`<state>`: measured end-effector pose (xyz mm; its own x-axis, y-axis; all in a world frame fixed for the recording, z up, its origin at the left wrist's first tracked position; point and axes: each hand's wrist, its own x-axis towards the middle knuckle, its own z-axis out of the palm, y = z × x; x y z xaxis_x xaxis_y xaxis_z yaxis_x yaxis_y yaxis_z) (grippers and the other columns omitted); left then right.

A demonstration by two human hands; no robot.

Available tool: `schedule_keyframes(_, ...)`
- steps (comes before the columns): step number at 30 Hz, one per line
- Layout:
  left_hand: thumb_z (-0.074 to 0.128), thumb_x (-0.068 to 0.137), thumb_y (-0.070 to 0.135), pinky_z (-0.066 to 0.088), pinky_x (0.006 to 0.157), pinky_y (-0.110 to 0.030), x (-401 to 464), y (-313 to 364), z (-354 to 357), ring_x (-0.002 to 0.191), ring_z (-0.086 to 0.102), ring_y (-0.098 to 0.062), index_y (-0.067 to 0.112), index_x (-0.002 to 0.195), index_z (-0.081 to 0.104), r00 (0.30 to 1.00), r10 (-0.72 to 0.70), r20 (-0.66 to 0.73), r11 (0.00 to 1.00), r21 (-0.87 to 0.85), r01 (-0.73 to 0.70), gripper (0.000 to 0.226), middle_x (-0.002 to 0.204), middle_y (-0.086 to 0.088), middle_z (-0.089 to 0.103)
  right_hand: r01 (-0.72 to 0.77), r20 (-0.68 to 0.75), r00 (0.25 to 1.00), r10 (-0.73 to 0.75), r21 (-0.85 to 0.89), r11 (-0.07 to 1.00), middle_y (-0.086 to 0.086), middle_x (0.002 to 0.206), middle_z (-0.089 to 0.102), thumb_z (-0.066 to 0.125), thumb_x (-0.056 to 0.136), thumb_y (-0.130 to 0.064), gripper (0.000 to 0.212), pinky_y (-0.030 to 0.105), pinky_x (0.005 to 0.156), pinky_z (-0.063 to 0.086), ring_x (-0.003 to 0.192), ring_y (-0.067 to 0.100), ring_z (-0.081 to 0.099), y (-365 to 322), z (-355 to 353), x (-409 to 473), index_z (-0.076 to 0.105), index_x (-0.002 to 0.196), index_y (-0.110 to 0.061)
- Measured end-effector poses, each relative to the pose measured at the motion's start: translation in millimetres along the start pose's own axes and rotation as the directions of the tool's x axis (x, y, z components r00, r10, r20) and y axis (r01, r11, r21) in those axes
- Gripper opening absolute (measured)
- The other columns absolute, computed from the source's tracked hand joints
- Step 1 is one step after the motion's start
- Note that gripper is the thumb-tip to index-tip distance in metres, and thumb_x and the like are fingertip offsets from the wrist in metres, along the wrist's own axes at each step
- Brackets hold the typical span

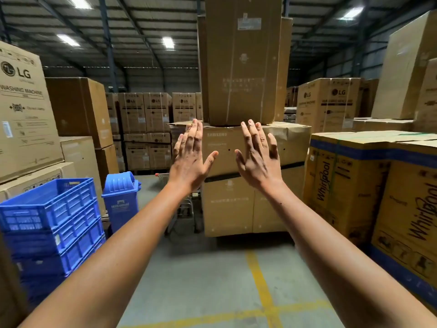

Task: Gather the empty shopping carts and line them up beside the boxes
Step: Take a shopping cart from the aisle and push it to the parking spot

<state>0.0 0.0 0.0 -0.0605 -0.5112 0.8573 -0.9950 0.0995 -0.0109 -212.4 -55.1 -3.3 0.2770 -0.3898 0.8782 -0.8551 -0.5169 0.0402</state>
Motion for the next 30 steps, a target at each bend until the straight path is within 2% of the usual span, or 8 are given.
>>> schedule_keyframes(7, 0.043, 0.103, 0.059, 0.011, 0.127, -0.046, -17, 67, 50, 0.158, -0.001, -0.021, 0.013, 0.163, -0.002, 0.997, 0.062, 0.04, 0.988, -0.145, -0.056, 0.088, 0.172, -0.006, -0.002, -0.065, 0.127, 0.988, 0.084, -0.147, 0.987, 0.006, 0.173, -0.005, 0.034, 0.106, -0.045, 0.074, 0.046, 0.127, 0.003, 0.159, 0.02, -0.008, 46, -5, -52, -0.003, 0.165, -0.022)
schedule_keyframes(11, 0.044, 0.103, 0.059, 0.01, 0.127, -0.046, -40, 107, 83, 0.158, -0.003, -0.019, 0.014, 0.163, -0.002, 0.996, 0.04, 0.076, 0.97, -0.241, -0.021, 0.088, 0.172, -0.005, -0.003, -0.126, 0.168, 0.972, 0.167, -0.229, 0.965, 0.005, 0.174, -0.002, 0.037, 0.103, -0.047, 0.078, 0.046, 0.127, 0.008, 0.159, 0.018, -0.005, 76, -7, -91, -0.003, 0.165, -0.022)
schedule_keyframes(15, 0.04, 0.103, 0.06, 0.007, 0.127, -0.044, -66, 126, 114, 0.158, -0.006, -0.017, 0.015, 0.163, -0.006, 0.99, 0.009, 0.138, 0.965, -0.259, 0.027, 0.088, 0.172, -0.003, -0.007, -0.121, 0.223, 0.96, 0.172, -0.224, 0.967, 0.004, 0.174, 0.0, 0.033, 0.104, -0.05, 0.075, 0.046, 0.127, 0.009, 0.159, 0.018, -0.003, 94, 4, -112, -0.001, 0.165, -0.022)
schedule_keyframes(19, 0.038, 0.104, 0.06, 0.006, 0.127, -0.045, -68, 118, 148, 0.157, -0.009, -0.017, 0.016, 0.163, -0.01, 0.98, 0.009, 0.2, 0.968, -0.249, 0.042, 0.087, 0.172, -0.003, -0.011, -0.084, 0.267, 0.954, 0.137, -0.2, 0.976, 0.003, 0.174, 0.0, 0.035, 0.105, -0.05, 0.076, 0.046, 0.126, 0.009, 0.159, 0.017, -0.004, 104, 42, -107, -0.001, 0.165, -0.023)
schedule_keyframes(24, 0.036, 0.105, 0.058, 0.007, 0.127, -0.045, -52, 88, 180, 0.158, -0.007, -0.019, 0.014, 0.163, -0.009, 0.978, 0.014, 0.209, 0.99, -0.143, 0.017, 0.085, 0.172, -0.005, -0.009, -0.035, 0.288, 0.956, 0.055, -0.077, 0.996, 0.002, 0.174, 0.0, 0.034, 0.105, -0.051, 0.075, 0.044, 0.127, 0.005, 0.158, 0.016, -0.005, 101, 99, -81, 0.0, 0.165, -0.024)
schedule_keyframes(30, 0.037, 0.105, 0.058, 0.006, 0.127, -0.043, -43, 39, 221, 0.158, -0.005, -0.018, 0.013, 0.163, -0.003, 0.968, -0.133, 0.213, 0.989, -0.028, 0.142, 0.084, 0.172, -0.005, -0.003, -0.01, 0.272, 0.962, -0.004, 0.05, 0.999, 0.002, 0.174, 0.004, 0.037, 0.105, -0.049, 0.074, 0.043, 0.127, 0.005, 0.159, 0.015, -0.003, 87, 180, -49, 0.003, 0.165, -0.024)
